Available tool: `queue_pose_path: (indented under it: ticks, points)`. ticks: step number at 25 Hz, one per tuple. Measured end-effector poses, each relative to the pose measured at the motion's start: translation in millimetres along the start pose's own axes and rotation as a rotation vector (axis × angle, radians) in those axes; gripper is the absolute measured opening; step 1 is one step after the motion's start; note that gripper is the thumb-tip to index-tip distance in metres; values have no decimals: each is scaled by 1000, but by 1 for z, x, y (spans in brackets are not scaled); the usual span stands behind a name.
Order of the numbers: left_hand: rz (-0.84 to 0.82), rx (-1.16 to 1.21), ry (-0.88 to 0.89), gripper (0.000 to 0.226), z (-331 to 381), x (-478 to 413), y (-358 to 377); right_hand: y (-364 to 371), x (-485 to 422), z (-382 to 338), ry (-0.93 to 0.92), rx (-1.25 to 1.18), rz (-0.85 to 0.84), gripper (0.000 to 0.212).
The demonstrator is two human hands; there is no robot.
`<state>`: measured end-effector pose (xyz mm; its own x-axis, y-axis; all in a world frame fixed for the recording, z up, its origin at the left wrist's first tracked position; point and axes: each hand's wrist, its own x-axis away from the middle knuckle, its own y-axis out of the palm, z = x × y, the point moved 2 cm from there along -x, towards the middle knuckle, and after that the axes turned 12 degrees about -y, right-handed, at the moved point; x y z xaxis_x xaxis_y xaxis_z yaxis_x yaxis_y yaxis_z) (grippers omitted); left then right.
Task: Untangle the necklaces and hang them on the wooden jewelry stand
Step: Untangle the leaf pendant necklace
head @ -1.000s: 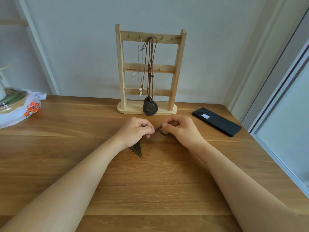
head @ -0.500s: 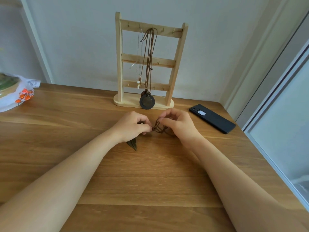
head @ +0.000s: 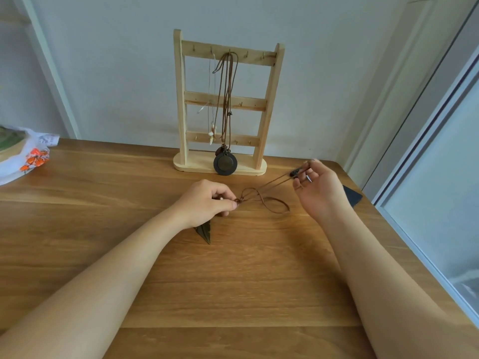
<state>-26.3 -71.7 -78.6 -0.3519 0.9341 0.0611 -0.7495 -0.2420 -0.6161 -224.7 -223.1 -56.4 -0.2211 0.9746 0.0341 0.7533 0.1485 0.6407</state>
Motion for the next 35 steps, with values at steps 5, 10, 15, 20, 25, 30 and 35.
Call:
queue_pose_path:
  ticks: [5,10,15,20,25,30,35]
  points:
    - [91,3,8,20,-5,1,-3,-4,-4,-2,-115,335,229,17]
    - [89,73,17,10,-4,-2,-4,18,28,5,-519,869,-399,24]
    - [20,110,33,8,-2,-3,-5,30,40,39,-608,1239,-922,22]
    - [22,129,11,8,-3,-3,-3,24,33,39,-545,1177,-735,6]
    - [24,142,-1,10,-3,-3,-4,24,37,34,-450,1125,-825,14]
    - [19,126,2,8,-2,-2,-5,28,37,34,-455,996,-632,6]
    - [17,90,-2,7,-3,-1,-4,29,40,40,-431,1097,-673,3]
